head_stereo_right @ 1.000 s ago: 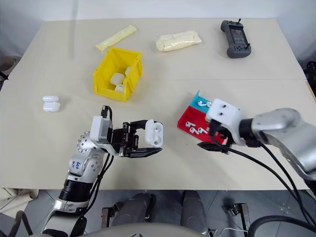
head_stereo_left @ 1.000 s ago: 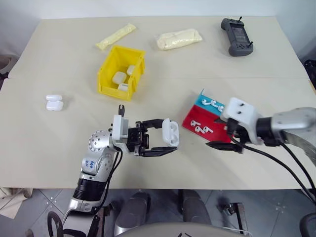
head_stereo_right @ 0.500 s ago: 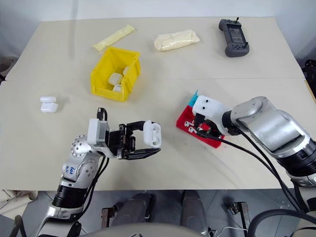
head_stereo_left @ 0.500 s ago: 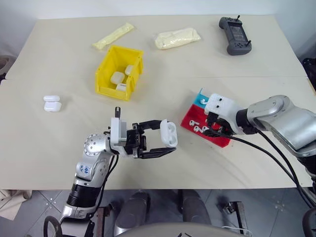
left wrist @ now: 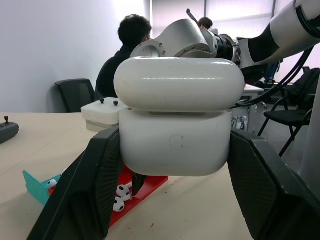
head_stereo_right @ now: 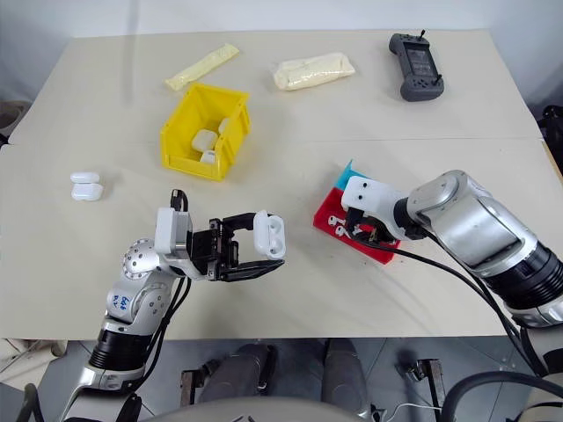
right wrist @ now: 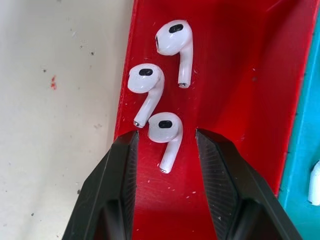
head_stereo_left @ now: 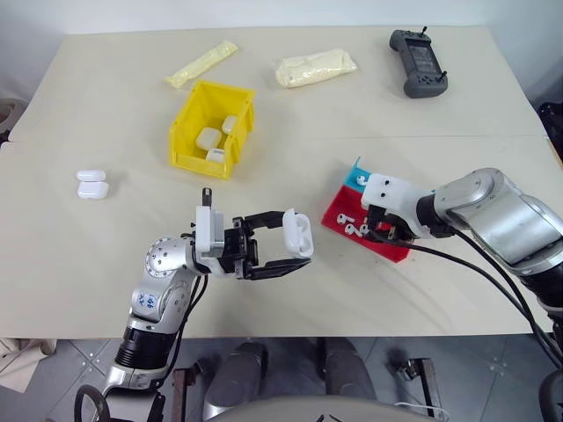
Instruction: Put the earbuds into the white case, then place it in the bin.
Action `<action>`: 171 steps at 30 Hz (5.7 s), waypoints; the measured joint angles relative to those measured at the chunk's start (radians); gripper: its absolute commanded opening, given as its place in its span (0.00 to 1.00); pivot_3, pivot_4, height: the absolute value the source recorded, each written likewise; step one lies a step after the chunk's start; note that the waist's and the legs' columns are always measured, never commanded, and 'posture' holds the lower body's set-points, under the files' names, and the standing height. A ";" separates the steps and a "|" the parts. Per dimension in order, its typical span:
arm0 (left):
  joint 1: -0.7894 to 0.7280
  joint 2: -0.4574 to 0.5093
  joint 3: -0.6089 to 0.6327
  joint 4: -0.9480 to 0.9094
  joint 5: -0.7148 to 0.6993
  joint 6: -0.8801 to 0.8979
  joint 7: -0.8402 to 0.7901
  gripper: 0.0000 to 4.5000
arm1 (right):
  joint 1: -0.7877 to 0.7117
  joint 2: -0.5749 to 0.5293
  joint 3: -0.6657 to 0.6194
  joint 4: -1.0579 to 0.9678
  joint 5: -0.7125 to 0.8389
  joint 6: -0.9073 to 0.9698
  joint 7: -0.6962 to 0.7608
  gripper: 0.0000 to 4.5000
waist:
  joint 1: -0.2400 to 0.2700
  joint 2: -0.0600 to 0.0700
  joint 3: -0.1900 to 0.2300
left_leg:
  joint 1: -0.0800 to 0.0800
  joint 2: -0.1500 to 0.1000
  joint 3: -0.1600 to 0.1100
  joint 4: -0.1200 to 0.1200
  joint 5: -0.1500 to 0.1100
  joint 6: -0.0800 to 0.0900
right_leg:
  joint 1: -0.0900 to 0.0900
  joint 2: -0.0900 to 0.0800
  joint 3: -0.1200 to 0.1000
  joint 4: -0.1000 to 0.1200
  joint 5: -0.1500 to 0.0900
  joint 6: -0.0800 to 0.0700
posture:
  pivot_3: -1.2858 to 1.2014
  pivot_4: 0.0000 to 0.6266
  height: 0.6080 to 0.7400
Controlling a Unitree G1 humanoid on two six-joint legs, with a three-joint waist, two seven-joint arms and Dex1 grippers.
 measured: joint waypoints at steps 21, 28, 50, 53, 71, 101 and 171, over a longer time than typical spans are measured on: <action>-0.008 0.003 0.000 -0.023 0.000 0.008 0.020 0.62 | -0.008 0.053 0.004 0.040 -0.113 -0.049 0.083 0.11 | 0.000 0.000 0.000 | -0.001 0.000 0.000 0.001 0.000 0.000 | -0.001 0.000 0.000 0.002 0.000 0.000 | 0.52 0.24 1.00; -0.023 0.003 -0.002 -0.026 -0.002 0.016 0.009 0.62 | 0.023 0.056 -0.051 0.036 -0.097 -0.043 0.097 0.11 | 0.000 0.000 0.000 | -0.002 0.000 0.000 0.001 0.000 0.000 | -0.002 0.000 0.000 0.001 0.000 0.000 | 0.52 0.24 1.00; -0.121 -0.047 -0.012 0.130 -0.036 0.032 -0.106 0.62 | 0.536 0.591 -0.796 -0.228 0.529 -0.487 -0.075 0.11 | -0.001 -0.001 0.000 | -0.009 0.000 0.000 0.010 0.000 -0.001 | -0.008 0.001 0.000 0.006 0.004 -0.001 | 0.52 0.24 1.00; -0.121 -0.063 -0.011 0.130 -0.036 0.054 -0.088 0.62 | 0.551 0.652 -0.745 -0.273 0.555 -0.504 -0.144 0.11 | -0.002 -0.001 0.000 | -0.009 0.000 0.000 0.010 0.000 -0.001 | -0.008 0.001 0.000 0.007 0.004 -0.001 | 0.52 0.24 1.00; -0.121 -0.068 0.003 0.125 -0.046 0.101 -0.076 0.62 | 0.589 0.685 -0.608 -0.300 0.593 -0.555 -0.247 0.11 | -0.003 -0.001 0.000 | -0.009 0.000 0.000 0.010 0.000 -0.001 | -0.008 0.001 0.000 0.007 0.004 -0.001 | 0.52 0.24 1.00; -0.112 -0.088 0.009 0.167 -0.038 0.080 -0.075 0.62 | 0.656 0.653 -0.504 -0.202 0.460 -0.774 -0.200 0.11 | -0.002 0.000 0.000 | -0.009 0.000 0.000 0.011 0.000 -0.001 | -0.008 0.001 0.000 0.007 0.004 -0.001 | 0.52 0.24 1.00; -0.115 -0.069 -0.033 0.199 0.023 0.006 -0.145 0.62 | 0.391 0.294 -0.552 -0.207 0.643 -0.329 -0.048 0.11 | 0.000 -0.001 0.000 | -0.010 0.000 0.000 0.012 0.000 -0.001 | -0.008 0.001 0.000 0.007 0.004 -0.001 | 0.52 0.24 1.00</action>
